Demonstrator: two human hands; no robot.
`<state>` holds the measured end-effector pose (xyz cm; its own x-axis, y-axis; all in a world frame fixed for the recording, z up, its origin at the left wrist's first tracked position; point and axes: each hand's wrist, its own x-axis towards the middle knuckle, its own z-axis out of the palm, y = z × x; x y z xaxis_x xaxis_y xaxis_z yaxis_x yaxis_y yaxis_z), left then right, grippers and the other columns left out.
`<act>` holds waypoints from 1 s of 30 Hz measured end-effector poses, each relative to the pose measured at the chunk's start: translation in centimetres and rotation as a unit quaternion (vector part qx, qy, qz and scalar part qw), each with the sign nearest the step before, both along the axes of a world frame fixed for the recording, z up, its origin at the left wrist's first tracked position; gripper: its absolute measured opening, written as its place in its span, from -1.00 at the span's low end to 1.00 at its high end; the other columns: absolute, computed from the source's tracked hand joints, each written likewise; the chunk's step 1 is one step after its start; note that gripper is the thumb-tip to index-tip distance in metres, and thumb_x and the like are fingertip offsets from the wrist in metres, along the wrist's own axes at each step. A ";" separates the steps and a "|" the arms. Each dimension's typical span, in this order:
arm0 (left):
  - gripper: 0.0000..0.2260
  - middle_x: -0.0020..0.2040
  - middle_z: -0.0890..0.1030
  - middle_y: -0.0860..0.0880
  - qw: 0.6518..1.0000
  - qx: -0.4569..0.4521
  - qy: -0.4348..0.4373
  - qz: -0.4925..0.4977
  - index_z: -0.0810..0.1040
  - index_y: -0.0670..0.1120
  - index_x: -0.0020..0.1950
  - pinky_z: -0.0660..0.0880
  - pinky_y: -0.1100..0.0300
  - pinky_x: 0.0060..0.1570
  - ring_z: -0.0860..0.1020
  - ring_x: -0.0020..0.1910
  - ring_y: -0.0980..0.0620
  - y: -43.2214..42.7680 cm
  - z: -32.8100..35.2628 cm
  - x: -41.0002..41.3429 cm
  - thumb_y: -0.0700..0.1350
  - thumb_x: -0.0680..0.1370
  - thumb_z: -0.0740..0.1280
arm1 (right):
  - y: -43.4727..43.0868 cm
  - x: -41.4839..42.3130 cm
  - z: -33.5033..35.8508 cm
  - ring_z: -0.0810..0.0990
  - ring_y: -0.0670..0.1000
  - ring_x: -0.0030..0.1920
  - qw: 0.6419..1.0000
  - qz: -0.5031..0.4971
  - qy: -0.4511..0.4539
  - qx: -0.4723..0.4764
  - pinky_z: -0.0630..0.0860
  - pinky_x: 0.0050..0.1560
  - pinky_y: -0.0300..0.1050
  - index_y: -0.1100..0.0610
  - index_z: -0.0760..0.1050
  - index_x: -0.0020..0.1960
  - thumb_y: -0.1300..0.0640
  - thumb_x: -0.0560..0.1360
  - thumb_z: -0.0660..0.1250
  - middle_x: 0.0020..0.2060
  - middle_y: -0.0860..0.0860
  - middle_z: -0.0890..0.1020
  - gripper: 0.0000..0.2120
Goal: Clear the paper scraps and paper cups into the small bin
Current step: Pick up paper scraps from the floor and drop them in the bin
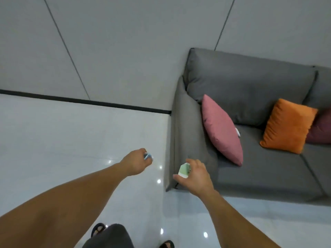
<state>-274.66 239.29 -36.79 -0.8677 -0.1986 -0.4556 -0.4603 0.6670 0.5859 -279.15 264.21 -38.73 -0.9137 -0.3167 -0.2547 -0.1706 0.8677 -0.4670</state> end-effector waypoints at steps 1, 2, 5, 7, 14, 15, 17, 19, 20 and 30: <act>-0.72 -0.09 0.60 -0.01 1.000 -0.007 0.009 0.023 0.47 -0.04 0.10 0.44 0.17 -0.17 0.59 -0.14 0.03 -2.7 0.7 0.9 0.13 0.56 0.24 | -2.6 -0.1 0.5 0.35 0.03 0.30 1.000 0.029 0.001 0.003 0.36 0.24 -0.06 0.02 0.34 0.38 -0.34 0.29 0.41 0.23 -0.04 0.42 -0.21; -0.71 -0.10 0.60 0.00 0.999 -0.013 0.019 0.048 0.47 -0.05 0.10 0.43 0.17 -0.18 0.58 -0.16 0.04 -5.4 1.2 1.9 0.14 0.56 0.23 | -5.2 0.0 0.9 0.34 0.03 0.32 0.998 0.056 0.004 0.004 0.35 0.26 -0.07 0.03 0.32 0.40 -0.33 0.30 0.40 0.25 -0.04 0.40 -0.21; -0.70 -0.08 0.59 -0.01 0.991 -0.020 0.043 0.125 0.45 -0.05 0.10 0.46 0.15 -0.13 0.58 -0.18 0.05 -13.8 2.8 5.8 0.16 0.56 0.23 | -14.1 1.0 2.2 0.32 0.02 0.35 0.990 0.137 0.019 0.009 0.34 0.29 -0.08 0.04 0.28 0.44 -0.32 0.33 0.39 0.31 -0.04 0.37 -0.19; -0.69 -0.07 0.60 -0.04 0.983 -0.021 0.049 0.176 0.46 -0.07 0.11 0.49 0.12 -0.07 0.59 -0.14 0.01 -19.3 3.4 9.1 0.15 0.56 0.23 | -20.6 2.4 3.0 0.32 0.00 0.35 0.981 0.191 0.028 0.013 0.35 0.29 -0.09 0.03 0.26 0.46 -0.34 0.33 0.37 0.33 -0.06 0.36 -0.18; -0.70 -0.07 0.62 -0.06 0.945 -0.041 0.029 0.322 0.45 -0.13 0.12 0.42 0.16 -0.15 0.59 -0.06 -0.03 -35.7 5.3 22.2 0.08 0.58 0.19 | -41.4 8.3 4.9 0.32 -0.05 0.34 0.932 0.361 0.037 -0.001 0.36 0.26 -0.17 0.03 0.22 0.48 -0.32 0.36 0.38 0.35 -0.09 0.33 -0.17; -0.69 -0.07 0.62 -0.05 0.939 -0.044 0.027 0.341 0.45 -0.13 0.12 0.42 0.16 -0.13 0.60 -0.05 -0.02 -37.4 5.6 23.9 0.08 0.58 0.19 | -43.9 9.1 5.2 0.33 -0.05 0.34 0.923 0.382 0.037 -0.003 0.37 0.26 -0.17 0.03 0.21 0.49 -0.32 0.36 0.38 0.35 -0.09 0.33 -0.17; -0.70 -0.11 0.60 -0.01 0.924 -0.051 0.027 0.378 0.45 -0.12 0.11 0.40 0.18 -0.18 0.59 -0.09 0.00 -40.4 6.0 26.9 0.09 0.58 0.19 | -48.6 10.6 5.7 0.33 -0.04 0.34 0.906 0.421 0.035 -0.004 0.38 0.27 -0.16 0.03 0.21 0.49 -0.32 0.36 0.38 0.35 -0.08 0.33 -0.16; -0.71 -0.16 0.57 0.04 0.909 -0.051 0.028 0.413 0.44 -0.09 0.10 0.37 0.19 -0.21 0.59 -0.14 0.04 -43.1 6.2 29.4 0.11 0.58 0.19 | -53.3 11.9 6.0 0.34 -0.04 0.34 0.889 0.456 0.040 -0.004 0.38 0.27 -0.15 0.03 0.21 0.49 -0.32 0.36 0.37 0.35 -0.08 0.33 -0.16; -0.71 -0.15 0.57 0.03 0.901 -0.050 0.028 0.429 0.44 -0.09 0.11 0.38 0.18 -0.19 0.59 -0.14 0.04 -44.3 6.2 30.4 0.12 0.58 0.19 | -55.6 12.5 6.0 0.34 -0.04 0.33 0.880 0.472 0.042 -0.007 0.38 0.27 -0.14 0.03 0.21 0.49 -0.32 0.36 0.38 0.35 -0.08 0.33 -0.17; -0.70 -0.03 0.60 -0.01 0.839 -0.085 -0.037 0.536 0.44 -0.07 0.12 0.50 0.12 -0.03 0.61 -0.09 0.03 -58.5 4.5 35.7 0.13 0.57 0.18 | -77.6 15.4 3.3 0.30 -0.02 0.37 0.803 0.593 0.021 -0.047 0.36 0.28 -0.14 0.06 0.20 0.49 -0.24 0.39 0.40 0.37 -0.06 0.31 -0.19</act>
<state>-238.98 180.75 -32.27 -0.1195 -0.9149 -0.3855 -0.8800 -0.0822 0.4678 -263.79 186.63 -35.39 0.0388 -0.9870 -0.1559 -0.8687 0.0438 -0.4934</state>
